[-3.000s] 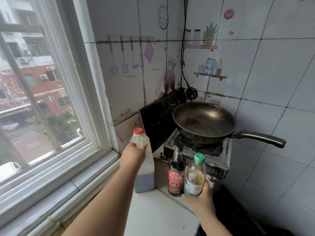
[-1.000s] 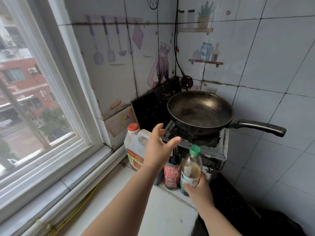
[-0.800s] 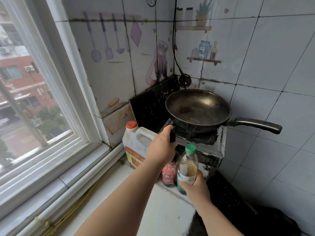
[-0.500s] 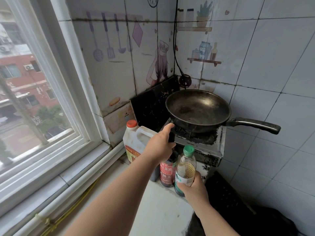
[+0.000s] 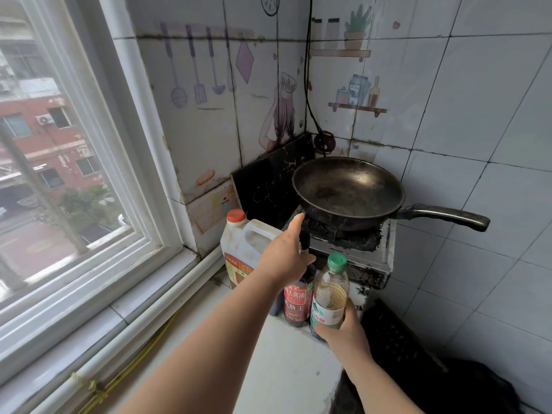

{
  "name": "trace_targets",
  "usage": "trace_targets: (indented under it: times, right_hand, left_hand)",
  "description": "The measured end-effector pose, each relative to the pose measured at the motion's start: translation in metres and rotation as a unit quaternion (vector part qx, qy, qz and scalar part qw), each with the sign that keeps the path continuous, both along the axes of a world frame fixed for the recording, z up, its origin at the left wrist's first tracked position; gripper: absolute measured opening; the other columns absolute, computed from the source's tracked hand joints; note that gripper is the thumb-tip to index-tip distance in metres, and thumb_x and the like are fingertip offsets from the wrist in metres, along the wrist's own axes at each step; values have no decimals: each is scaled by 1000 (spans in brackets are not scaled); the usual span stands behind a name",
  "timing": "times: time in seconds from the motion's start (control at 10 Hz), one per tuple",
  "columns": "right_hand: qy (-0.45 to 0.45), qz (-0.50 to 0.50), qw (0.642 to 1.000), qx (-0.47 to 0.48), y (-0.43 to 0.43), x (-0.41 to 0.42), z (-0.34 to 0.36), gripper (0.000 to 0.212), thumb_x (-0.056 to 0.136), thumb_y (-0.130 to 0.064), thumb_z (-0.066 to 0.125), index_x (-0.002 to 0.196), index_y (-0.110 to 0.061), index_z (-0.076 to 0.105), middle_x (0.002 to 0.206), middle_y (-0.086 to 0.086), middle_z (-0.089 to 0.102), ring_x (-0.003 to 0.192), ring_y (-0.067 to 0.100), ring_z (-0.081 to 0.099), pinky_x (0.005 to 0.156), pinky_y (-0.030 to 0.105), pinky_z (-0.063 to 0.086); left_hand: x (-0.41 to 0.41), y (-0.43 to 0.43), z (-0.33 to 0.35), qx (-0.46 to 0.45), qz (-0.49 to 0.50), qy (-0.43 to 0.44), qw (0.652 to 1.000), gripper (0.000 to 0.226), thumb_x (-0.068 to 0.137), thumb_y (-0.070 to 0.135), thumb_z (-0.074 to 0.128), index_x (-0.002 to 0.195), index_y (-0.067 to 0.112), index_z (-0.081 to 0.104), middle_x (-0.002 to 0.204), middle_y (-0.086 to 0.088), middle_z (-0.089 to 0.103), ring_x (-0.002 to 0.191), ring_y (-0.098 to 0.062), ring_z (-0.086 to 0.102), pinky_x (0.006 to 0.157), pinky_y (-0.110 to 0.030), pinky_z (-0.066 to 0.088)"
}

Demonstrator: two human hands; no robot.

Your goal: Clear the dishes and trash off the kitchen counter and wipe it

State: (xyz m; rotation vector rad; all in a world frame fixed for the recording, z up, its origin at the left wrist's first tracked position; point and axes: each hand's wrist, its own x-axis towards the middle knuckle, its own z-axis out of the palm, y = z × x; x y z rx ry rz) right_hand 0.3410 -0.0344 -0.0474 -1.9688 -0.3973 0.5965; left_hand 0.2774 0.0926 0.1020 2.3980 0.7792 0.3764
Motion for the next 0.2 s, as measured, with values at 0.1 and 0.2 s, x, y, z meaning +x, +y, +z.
trace_targets:
  times: [0.1, 0.2]
  right_hand:
    - [13, -26, 999, -22, -4, -4, -8, 66, 69, -19, 77, 124, -29, 44, 123, -1, 54, 104, 21, 58, 87, 35, 48]
    - [-6, -80, 993, -91, -8, -7, -11, 46, 73, -21, 72, 113, -19, 50, 119, 4, 53, 98, 25, 58, 79, 31, 46]
  left_hand:
    - [-8, -2, -2, -19, 12, -42, 999, 74, 92, 21, 60, 151, 26, 15, 140, -8, 51, 112, -24, 59, 85, -27, 46]
    - [-18, -4, -11, -54, 80, -151, 984, 54, 94, 24, 57, 143, 24, 35, 132, -2, 57, 120, -17, 55, 92, -23, 43]
